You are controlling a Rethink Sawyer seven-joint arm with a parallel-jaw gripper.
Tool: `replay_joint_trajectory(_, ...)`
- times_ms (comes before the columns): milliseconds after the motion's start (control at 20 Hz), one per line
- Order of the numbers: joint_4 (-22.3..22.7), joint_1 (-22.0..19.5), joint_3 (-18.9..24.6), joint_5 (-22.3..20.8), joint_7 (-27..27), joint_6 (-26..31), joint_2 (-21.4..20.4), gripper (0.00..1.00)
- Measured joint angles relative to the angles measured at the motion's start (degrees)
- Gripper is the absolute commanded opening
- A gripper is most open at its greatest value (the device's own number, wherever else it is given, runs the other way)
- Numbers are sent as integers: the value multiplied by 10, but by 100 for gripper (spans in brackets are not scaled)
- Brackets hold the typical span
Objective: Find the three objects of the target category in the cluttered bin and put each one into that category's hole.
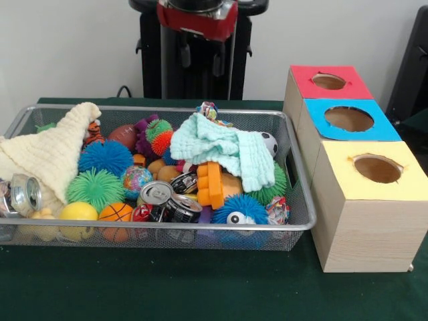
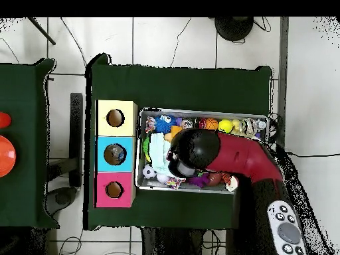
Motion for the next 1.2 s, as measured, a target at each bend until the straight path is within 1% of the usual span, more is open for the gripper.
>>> replay_joint_trajectory(300, -18, -35, -6, -4, 0, 2, -4, 100)
replay_joint_trajectory(350, -23, -49, -8, -11, 0, 0, -2, 100)
replay_joint_trajectory(550, -28, -73, -10, -29, 0, -7, 4, 100)
replay_joint_trajectory(700, -36, -89, -11, -44, 0, -8, 14, 100)
replay_joint_trajectory(950, -54, -106, -11, -67, 0, -14, 36, 100)
replay_joint_trajectory(1200, -71, -116, -10, -84, 0, -54, 66, 100)
